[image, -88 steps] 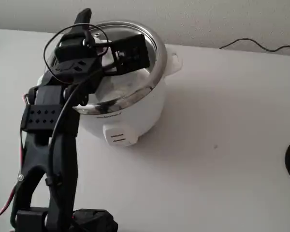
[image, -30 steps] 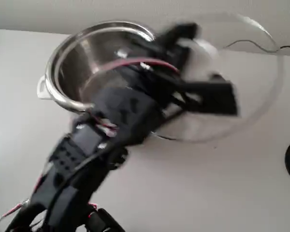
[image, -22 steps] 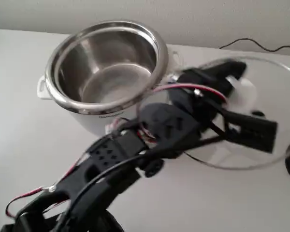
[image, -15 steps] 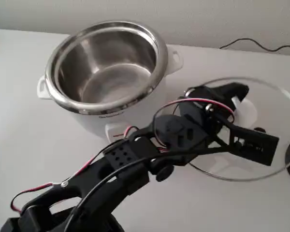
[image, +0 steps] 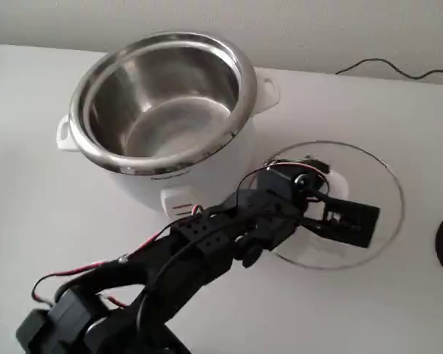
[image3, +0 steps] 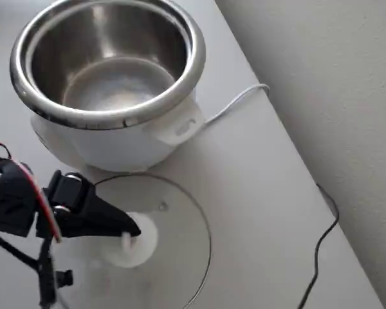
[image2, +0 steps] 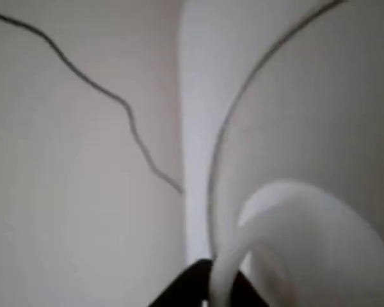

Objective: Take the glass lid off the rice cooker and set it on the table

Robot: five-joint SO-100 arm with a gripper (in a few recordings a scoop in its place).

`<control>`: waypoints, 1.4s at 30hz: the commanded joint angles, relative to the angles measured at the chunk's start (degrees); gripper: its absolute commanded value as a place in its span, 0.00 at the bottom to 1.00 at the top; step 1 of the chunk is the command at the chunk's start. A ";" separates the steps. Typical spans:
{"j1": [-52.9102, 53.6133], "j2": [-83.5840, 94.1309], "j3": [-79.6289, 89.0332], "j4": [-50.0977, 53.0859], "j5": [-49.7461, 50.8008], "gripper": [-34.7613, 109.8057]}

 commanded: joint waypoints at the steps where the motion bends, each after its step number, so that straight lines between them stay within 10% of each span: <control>1: -0.97 -0.79 -1.76 0.18 -2.81 0.38; 17: 2.20 13.36 -1.23 24.43 -3.25 0.45; 27: -7.12 46.23 0.35 47.64 -3.16 0.24; 42: -21.18 67.24 8.44 76.82 -5.27 0.24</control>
